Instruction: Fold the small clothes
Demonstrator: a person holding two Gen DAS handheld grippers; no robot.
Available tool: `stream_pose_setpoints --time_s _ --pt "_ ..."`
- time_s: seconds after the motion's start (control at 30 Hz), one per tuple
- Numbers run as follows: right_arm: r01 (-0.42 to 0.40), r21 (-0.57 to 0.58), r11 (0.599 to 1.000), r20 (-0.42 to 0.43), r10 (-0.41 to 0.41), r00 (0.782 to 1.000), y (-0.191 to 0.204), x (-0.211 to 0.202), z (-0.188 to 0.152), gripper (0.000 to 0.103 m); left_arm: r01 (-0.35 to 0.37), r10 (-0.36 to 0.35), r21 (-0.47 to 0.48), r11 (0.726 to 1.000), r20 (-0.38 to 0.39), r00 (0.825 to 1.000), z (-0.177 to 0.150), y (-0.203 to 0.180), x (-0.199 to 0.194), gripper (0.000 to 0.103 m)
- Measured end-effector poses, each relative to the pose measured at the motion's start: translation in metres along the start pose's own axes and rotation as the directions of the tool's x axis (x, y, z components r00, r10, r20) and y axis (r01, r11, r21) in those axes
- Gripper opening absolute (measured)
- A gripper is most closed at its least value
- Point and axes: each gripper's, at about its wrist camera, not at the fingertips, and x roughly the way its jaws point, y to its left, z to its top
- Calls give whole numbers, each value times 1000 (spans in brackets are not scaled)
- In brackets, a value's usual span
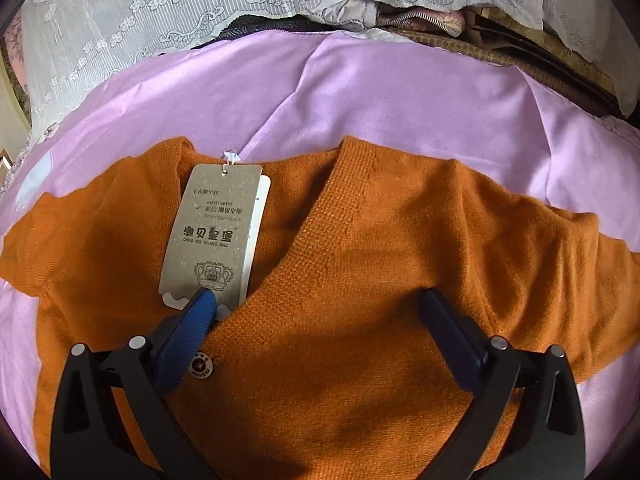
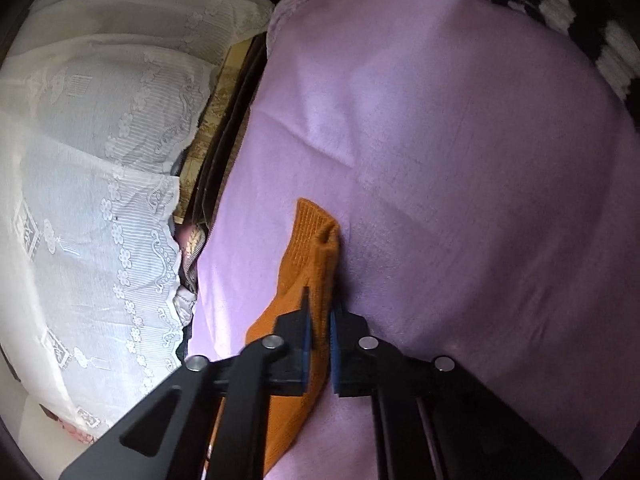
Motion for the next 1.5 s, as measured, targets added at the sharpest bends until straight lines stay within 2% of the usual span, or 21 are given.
stream_pose_setpoints --time_s 0.13,0.23,0.37,0.43,0.63,0.73,0.93,1.1,1.17,1.23,1.4,1.5 --pt "-25 8 1000 37 25 999 1 -16 -2 7 9 -9 -1 1000 7 1000 0 1 0 99" --pt "-43 -37 998 71 46 996 9 -32 -5 7 13 -13 -2 1000 7 1000 -1 1 1 99" --pt "-56 -190 980 75 71 995 43 -40 -13 7 25 -25 -6 1000 7 1000 -1 4 -1 99" --pt "-74 -268 960 62 94 994 62 -41 -21 7 66 -66 -18 998 5 998 -2 10 -3 99" --pt "-175 -491 853 -47 175 983 119 -44 -57 7 196 -198 -49 979 -24 980 6 26 -11 99" --pt "-233 -555 798 -129 194 973 140 -42 -83 7 249 -252 -65 966 -44 967 8 24 -11 99" --pt "-306 -637 708 -260 177 949 172 -32 -140 7 261 -262 -30 965 -41 964 10 16 -15 99" --pt "-332 -680 654 -322 141 936 196 -27 -190 7 295 -298 -68 953 -45 953 15 32 -17 99" --pt "-348 -676 650 -344 140 929 206 -22 -201 7 292 -295 -75 954 -31 955 20 44 -21 99" --pt "-366 -672 644 -365 143 920 217 -17 -212 7 260 -260 -66 963 2 966 28 58 -29 99" --pt "-385 -712 587 -390 125 912 251 -5 -266 8 137 -131 -62 989 88 987 40 104 -40 99" --pt "-393 -723 569 -409 108 906 264 7 -291 8 116 -108 -97 988 88 990 41 134 -31 99"
